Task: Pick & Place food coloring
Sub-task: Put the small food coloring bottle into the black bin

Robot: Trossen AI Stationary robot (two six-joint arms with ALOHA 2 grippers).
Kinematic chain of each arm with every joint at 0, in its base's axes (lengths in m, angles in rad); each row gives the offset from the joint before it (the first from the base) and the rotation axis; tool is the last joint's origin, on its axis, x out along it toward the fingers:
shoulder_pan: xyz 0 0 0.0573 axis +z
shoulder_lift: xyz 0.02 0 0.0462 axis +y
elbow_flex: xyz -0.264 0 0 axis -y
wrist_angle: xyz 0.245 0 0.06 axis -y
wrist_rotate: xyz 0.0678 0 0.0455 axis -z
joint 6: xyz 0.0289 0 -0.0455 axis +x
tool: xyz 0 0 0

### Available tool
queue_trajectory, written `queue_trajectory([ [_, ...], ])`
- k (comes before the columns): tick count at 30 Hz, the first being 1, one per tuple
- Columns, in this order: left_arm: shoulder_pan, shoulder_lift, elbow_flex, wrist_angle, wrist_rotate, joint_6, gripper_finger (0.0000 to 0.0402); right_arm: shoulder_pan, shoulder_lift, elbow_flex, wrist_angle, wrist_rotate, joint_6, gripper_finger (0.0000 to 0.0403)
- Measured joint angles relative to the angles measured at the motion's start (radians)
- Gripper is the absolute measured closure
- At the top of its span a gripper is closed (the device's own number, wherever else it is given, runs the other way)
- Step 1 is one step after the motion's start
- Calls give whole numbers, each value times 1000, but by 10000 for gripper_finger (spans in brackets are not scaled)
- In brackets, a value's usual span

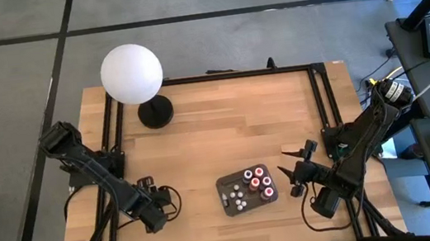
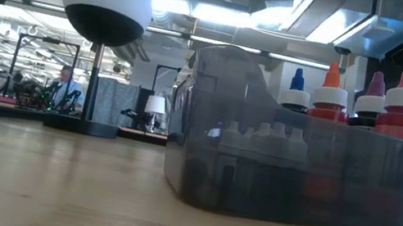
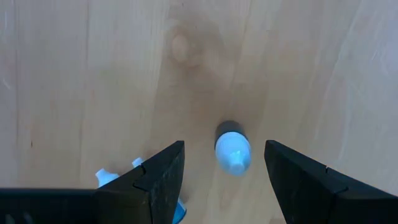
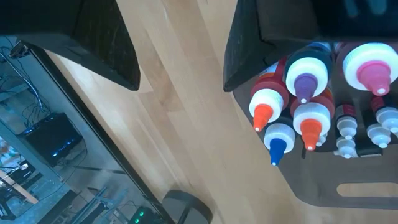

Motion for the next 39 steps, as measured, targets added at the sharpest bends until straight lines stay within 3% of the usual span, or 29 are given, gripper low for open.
queue_trajectory([
  [14,0,0,0,2,27,120,198,0,0,0,0,0,-4,170],
  [31,2,0,1,6,18,122,344,0,1,0,-1,0,-6,170],
  [39,67,1,47,27,-26,135,385,0,1,1,-1,0,-8,170],
])
